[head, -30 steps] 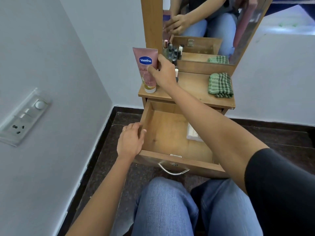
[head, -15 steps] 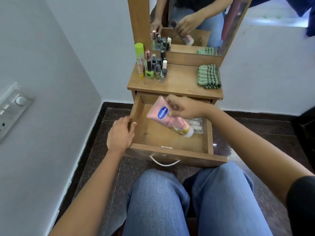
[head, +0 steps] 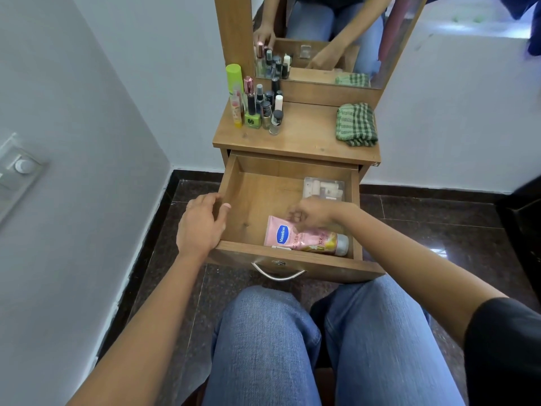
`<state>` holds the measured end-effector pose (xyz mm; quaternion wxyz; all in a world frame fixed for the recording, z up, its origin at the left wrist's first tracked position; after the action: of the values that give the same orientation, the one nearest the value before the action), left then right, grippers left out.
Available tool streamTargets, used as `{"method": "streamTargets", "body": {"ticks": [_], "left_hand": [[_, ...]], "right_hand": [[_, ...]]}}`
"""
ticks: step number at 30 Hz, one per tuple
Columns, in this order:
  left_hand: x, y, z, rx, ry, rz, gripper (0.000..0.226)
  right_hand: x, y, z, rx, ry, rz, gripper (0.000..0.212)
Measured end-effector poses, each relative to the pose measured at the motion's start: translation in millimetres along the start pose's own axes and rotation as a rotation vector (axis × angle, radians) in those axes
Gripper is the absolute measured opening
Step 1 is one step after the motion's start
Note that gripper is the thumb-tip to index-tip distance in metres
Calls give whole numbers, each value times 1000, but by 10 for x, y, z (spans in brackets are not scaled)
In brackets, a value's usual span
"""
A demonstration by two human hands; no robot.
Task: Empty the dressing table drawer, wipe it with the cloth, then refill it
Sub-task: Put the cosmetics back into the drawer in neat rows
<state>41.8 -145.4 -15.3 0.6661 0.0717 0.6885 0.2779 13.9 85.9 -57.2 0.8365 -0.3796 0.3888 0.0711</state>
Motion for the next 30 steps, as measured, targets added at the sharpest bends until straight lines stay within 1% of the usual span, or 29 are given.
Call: {"method": "streamTargets", "body": {"ticks": [2, 6, 10, 13, 15, 17, 18, 20, 22, 23, 24, 25, 27, 28, 30], "left_hand": [[1, 1, -3, -4, 0, -9, 40], [-4, 4, -4, -8, -2, -5, 40], [8, 30, -4, 11, -31, -13, 41], [-8, 73, -13, 70, -44, -41, 44], [-30, 119, -32, 148, -27, -128, 46], [-44, 126, -64, 190, -22, -186, 47], [-46, 107, -78, 182, -29, -172, 47], [-53, 43, -89, 120, -51, -67, 46], [-66, -18, -88, 51, -48, 40, 45], [-72, -40, -84, 30, -42, 65, 44], [-74, -53, -83, 18, -38, 77, 43], [-77, -61, -82, 10, -37, 84, 43], [-77, -72, -81, 1, -38, 91, 41], [-72, -74, -79, -1, -40, 90, 40], [-63, -70, -74, -3, -45, 84, 38]], "right_hand": [[12, 4, 12, -2, 25, -16, 28], [-9, -3, 58, -23, 68, -23, 31], [24, 11, 93, -9, 50, -15, 35], [4, -16, 102, -20, 53, 22, 39], [-140, -57, 102, -38, 100, 46, 40], [-412, -131, 92, -78, 216, 32, 36], [-595, -180, 93, -101, 320, 14, 32], [-1005, -258, 134, -136, 626, -43, 25], [-1340, -262, 202, -126, 940, -132, 20], [-1461, -244, 211, -105, 1055, -172, 20], [-1552, -214, 194, -74, 1133, -206, 22], [-1617, -181, 155, -35, 1178, -235, 27], [-1667, -114, 22, 41, 1188, -276, 39], [-1666, -94, -54, 65, 1179, -282, 43], [-1645, -82, -190, 87, 1178, -278, 43]]}}
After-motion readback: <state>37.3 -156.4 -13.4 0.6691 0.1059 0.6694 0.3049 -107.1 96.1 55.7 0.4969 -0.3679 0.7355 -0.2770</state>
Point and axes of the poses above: each hand's wrist, its own z-axis away from the middle knuckle, its own x-axis out of the palm, y = z × x, the point moved 8 cm from there along -z, towards the middle knuckle, and after that the axes turned 13 degrees about -x, right-handed, at the moved point
